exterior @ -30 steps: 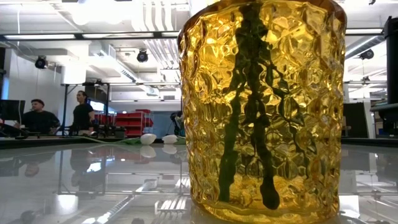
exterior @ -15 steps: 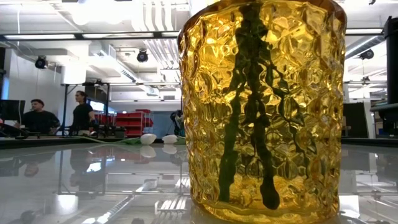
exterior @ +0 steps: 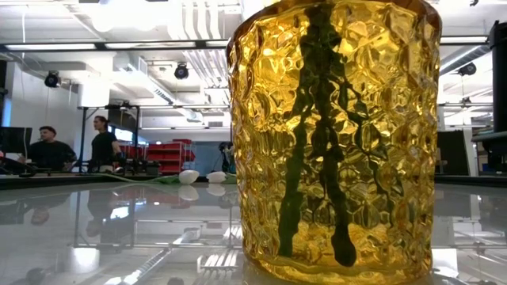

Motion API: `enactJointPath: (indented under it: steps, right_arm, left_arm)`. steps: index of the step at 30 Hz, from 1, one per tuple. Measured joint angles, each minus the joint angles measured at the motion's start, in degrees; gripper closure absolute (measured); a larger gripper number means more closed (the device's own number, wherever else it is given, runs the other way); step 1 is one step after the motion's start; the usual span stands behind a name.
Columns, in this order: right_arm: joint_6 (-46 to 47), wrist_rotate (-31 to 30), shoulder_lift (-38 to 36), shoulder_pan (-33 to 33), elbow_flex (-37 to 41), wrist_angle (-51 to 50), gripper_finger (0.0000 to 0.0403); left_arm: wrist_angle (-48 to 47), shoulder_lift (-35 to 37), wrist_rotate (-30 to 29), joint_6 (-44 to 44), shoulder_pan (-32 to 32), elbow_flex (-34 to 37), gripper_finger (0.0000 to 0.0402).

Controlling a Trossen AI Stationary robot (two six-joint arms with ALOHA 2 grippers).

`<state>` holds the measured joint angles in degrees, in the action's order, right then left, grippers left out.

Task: Sort flowers into vase by color
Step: Put the white flower into the red vase

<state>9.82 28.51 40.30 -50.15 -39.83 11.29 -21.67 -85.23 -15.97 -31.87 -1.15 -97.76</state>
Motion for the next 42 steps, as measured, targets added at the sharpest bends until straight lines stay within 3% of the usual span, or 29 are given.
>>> enactJointPath:
  steps: [14, 25, 37, 42]
  right_arm:
    - [-4.2, 3.7, 0.6, -2.1, 0.0, -5.2, 0.039]
    - [-4.7, 3.0, 0.7, -3.8, 2.0, -6.3, 0.0386]
    - [1.6, 2.5, 1.2, -3.8, 4.7, -6.4, 0.0279]
    - [7.2, 2.5, 1.7, -3.8, 7.0, -6.5, 0.0255]
  left_arm:
    - [0.0, 0.0, 0.0, -2.2, 0.0, 0.0, 0.0196]
    - [0.1, 0.1, 0.0, -2.0, 0.4, 0.0, 0.0196]
    - [0.1, 0.1, 0.0, -1.9, 0.4, 0.0, 0.0196]
    - [0.1, 0.1, -0.1, -1.9, 0.5, 0.0, 0.0196]
